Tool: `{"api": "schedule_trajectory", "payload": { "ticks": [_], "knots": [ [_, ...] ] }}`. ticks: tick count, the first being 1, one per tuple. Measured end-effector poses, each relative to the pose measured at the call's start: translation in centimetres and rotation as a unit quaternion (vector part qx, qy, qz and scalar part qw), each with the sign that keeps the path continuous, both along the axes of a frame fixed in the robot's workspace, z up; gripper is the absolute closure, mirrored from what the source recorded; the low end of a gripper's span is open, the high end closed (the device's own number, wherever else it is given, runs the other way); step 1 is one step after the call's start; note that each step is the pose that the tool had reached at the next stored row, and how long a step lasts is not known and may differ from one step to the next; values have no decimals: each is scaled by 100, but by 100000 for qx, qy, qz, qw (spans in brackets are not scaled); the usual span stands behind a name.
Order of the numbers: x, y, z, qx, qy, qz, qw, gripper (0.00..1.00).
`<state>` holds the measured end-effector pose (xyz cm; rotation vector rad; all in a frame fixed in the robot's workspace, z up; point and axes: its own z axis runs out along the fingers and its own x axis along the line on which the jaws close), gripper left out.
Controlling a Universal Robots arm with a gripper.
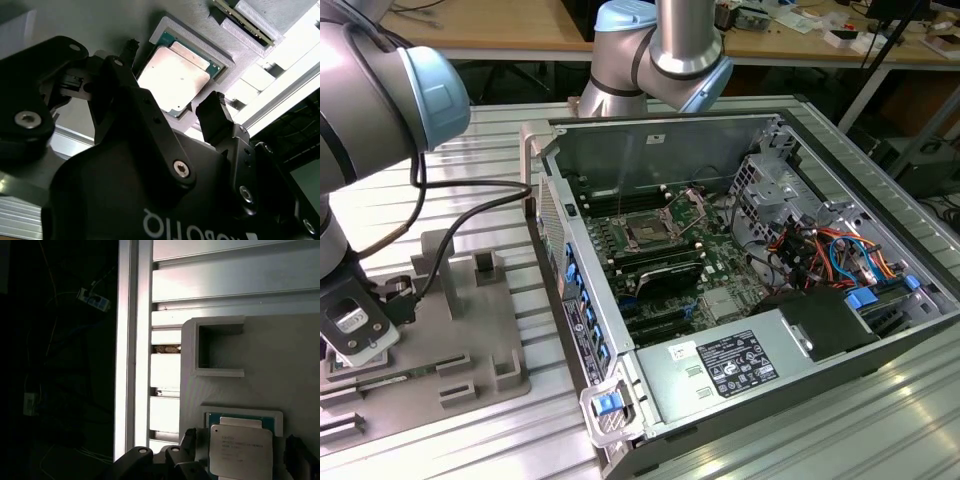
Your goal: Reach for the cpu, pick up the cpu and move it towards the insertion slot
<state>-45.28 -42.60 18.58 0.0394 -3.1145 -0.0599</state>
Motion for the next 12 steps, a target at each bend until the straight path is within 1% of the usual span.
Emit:
{"api": "schedule_trajectory", "payload": {
  "ticks": [3, 11, 12],
  "knots": [
    [-3, -8, -2, 5, -8, -9, 100000, 25],
    [-2, -9, -4, -26, -4, -3, 100000, 26],
    [-2, -9, -4, -39, -4, -2, 100000, 33]
  ]
}}
